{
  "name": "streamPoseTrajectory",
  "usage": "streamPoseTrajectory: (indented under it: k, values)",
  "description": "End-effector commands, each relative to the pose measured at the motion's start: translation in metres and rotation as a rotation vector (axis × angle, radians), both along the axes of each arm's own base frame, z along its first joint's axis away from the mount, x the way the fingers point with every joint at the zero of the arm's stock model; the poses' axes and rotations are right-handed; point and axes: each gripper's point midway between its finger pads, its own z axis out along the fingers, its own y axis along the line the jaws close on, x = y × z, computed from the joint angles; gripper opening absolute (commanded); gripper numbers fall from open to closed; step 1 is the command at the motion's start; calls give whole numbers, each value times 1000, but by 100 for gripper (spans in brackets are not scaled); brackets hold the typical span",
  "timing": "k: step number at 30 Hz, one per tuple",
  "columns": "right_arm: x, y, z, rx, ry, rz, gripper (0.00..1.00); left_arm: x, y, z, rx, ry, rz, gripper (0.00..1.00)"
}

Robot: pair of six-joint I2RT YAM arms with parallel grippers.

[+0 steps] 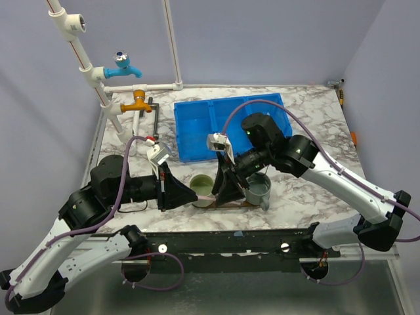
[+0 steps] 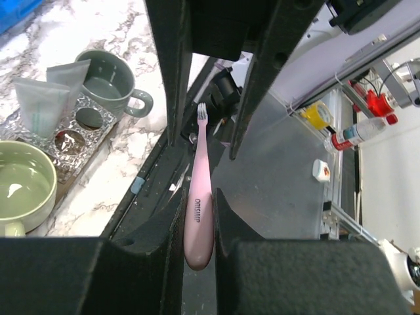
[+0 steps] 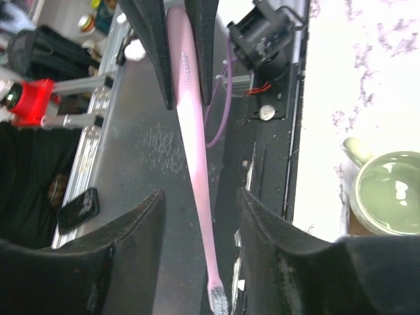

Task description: Prepare toiletry sets of a toothbrush and toothpaste on the tray

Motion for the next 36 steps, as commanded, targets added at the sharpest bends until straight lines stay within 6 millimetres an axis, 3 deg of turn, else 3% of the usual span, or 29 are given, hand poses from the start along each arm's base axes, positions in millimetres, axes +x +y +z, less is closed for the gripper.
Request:
streamPoseTrajectory:
  k: [1, 12, 23, 29, 36]
  values:
    - [22, 2, 18, 63, -125, -167, 54, 18, 4, 5, -27, 2, 121, 0]
    - [94, -5, 42, 133, -191, -630, 61, 47, 19, 10, -122, 6, 320, 0]
    - [157, -28, 62, 322, 73, -909, 63, 69, 36, 32, -254, -16, 412, 0]
    - [161, -35, 69, 435, 228, -905, 64, 72, 39, 40, -334, -12, 406, 0]
    - [134, -31, 81, 561, 383, -746, 64, 72, 38, 47, -425, 4, 380, 0]
